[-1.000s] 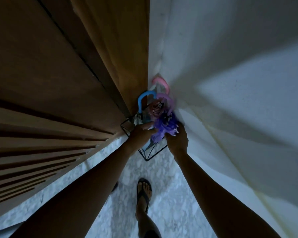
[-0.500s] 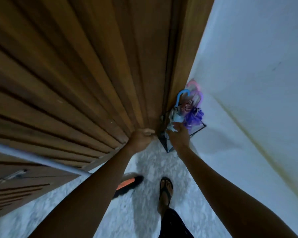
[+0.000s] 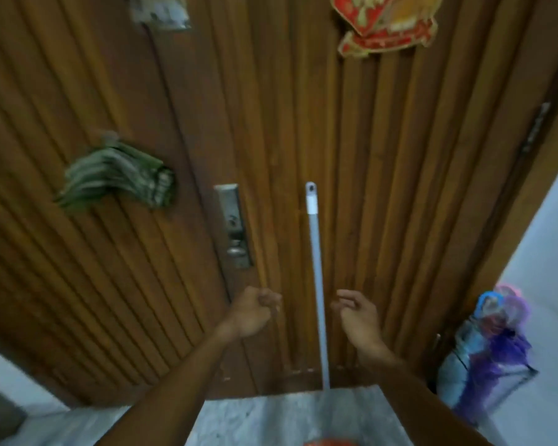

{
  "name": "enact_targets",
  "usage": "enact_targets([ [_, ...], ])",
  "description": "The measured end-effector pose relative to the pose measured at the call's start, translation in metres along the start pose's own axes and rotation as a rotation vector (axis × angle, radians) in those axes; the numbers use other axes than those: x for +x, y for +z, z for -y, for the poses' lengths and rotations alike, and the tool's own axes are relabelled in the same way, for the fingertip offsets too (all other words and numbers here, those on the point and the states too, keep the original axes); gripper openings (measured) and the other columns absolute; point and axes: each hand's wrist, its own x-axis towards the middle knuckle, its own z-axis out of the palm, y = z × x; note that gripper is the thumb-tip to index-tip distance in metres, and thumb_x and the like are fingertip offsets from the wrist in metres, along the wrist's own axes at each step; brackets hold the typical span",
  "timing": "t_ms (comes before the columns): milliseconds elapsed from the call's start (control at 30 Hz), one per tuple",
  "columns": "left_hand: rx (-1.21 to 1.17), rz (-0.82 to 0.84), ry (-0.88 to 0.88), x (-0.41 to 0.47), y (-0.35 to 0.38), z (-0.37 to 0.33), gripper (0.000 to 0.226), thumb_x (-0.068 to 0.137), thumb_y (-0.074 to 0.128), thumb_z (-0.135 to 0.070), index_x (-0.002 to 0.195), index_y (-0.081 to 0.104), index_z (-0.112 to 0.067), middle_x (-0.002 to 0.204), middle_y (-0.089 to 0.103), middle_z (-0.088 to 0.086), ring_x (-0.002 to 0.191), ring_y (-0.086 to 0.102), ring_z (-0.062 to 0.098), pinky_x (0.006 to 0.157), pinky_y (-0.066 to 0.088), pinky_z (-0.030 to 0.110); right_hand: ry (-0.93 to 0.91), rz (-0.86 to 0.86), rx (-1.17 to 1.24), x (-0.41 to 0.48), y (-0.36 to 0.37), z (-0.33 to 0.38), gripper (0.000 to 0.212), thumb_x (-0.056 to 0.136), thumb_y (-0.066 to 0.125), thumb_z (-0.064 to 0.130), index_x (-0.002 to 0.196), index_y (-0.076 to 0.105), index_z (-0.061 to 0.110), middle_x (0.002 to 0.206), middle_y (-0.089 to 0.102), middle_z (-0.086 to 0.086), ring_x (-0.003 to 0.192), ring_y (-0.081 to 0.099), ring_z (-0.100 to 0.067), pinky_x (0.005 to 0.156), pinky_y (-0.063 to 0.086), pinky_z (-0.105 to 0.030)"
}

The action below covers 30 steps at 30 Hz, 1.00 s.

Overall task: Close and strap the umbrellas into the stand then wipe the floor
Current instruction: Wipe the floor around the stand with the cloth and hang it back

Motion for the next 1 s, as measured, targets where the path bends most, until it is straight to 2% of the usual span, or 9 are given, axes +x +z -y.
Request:
enact_targets([
  [67,-0.030,-0.063,0.008,-0.022,-0.045,0.000,0.032,0.088,0.060,0.005,0.115,0.071,-0.008,0.106,0.065,0.004,0.109,0.064,0.024,0.091,0.053,0.027,-0.090,0.089,0.003,-0.029,0.040,0.030,0.021,0.088,0.066,-0.009,0.107,0.069,0.001,0.088,0.066,-0.010,0.060,0.054,-0.013,0.045,0.040,-0.009],
  [167,-0.001,-0.116,0.007,-0.044,-0.110,0.005,0.030,0.091,0.055,0.008,0.115,0.068,-0.004,0.110,0.063,0.004,0.109,0.060,0.018,0.077,0.052,0.012,-0.170,0.162,0.034,-0.051,0.089,0.061,0.022,0.090,0.066,-0.005,0.107,0.070,0.008,0.099,0.068,-0.009,0.072,0.058,-0.009,0.052,0.042,-0.007],
  [333,0.068,-0.248,0.055,-0.067,-0.185,0.016,0.025,0.097,0.062,-0.016,0.120,0.067,-0.021,0.113,0.060,-0.010,0.106,0.056,0.010,0.087,0.048,0.024,-0.264,0.280,0.022,-0.090,0.157,0.116,0.020,0.093,0.065,0.003,0.103,0.069,0.019,0.103,0.067,0.007,0.090,0.059,-0.001,0.068,0.043,-0.014],
  [433,0.070,-0.348,0.062,-0.067,-0.223,0.016,0.020,0.095,0.066,-0.026,0.115,0.069,-0.026,0.106,0.063,-0.005,0.085,0.056,0.011,0.077,0.049,0.034,-0.327,0.297,0.012,-0.095,0.194,0.143,0.018,0.091,0.069,0.007,0.097,0.070,0.023,0.100,0.068,0.009,0.093,0.062,-0.006,0.070,0.045,-0.018],
  [500,0.071,-0.408,0.068,-0.063,-0.247,0.014,0.017,0.094,0.067,-0.027,0.111,0.070,-0.028,0.109,0.062,-0.007,0.087,0.056,0.010,0.074,0.047,0.032,-0.360,0.304,0.005,-0.094,0.218,0.161,0.015,0.091,0.070,0.010,0.096,0.071,0.024,0.100,0.067,0.009,0.090,0.060,-0.003,0.067,0.044,-0.018],
  [600,0.071,-0.475,0.088,-0.045,-0.279,0.020,0.015,0.092,0.069,-0.026,0.105,0.071,-0.031,0.111,0.068,-0.005,0.088,0.056,0.013,0.080,0.053,0.038,-0.423,0.327,0.000,-0.087,0.256,0.185,0.013,0.091,0.070,0.013,0.098,0.072,0.024,0.103,0.067,0.010,0.092,0.058,0.001,0.069,0.045,-0.019],
  [767,0.089,-0.544,0.158,-0.009,-0.323,0.033,0.012,0.090,0.069,-0.019,0.098,0.072,-0.027,0.105,0.066,-0.012,0.113,0.060,0.012,0.090,0.045,0.024,-0.462,0.345,0.035,-0.064,0.320,0.213,0.016,0.089,0.071,0.010,0.097,0.073,0.023,0.103,0.071,0.010,0.101,0.064,-0.006,0.090,0.052,-0.029],
  [867,0.161,-0.564,0.177,0.016,-0.347,0.039,0.015,0.091,0.068,-0.019,0.103,0.073,-0.025,0.119,0.070,-0.007,0.119,0.060,0.014,0.098,0.048,0.028,-0.481,0.319,0.041,-0.046,0.348,0.227,0.015,0.088,0.071,0.009,0.095,0.073,0.023,0.101,0.072,0.010,0.100,0.065,-0.007,0.082,0.050,-0.024],
  [1000,0.219,-0.662,0.212,0.047,-0.374,0.047,0.022,0.091,0.065,-0.024,0.113,0.072,-0.026,0.129,0.066,-0.004,0.083,0.060,0.008,0.077,0.048,0.019,-0.536,0.293,0.057,-0.022,0.372,0.247,0.018,0.088,0.071,0.009,0.091,0.072,0.026,0.098,0.072,0.011,0.100,0.066,-0.008,0.085,0.052,-0.024],
])
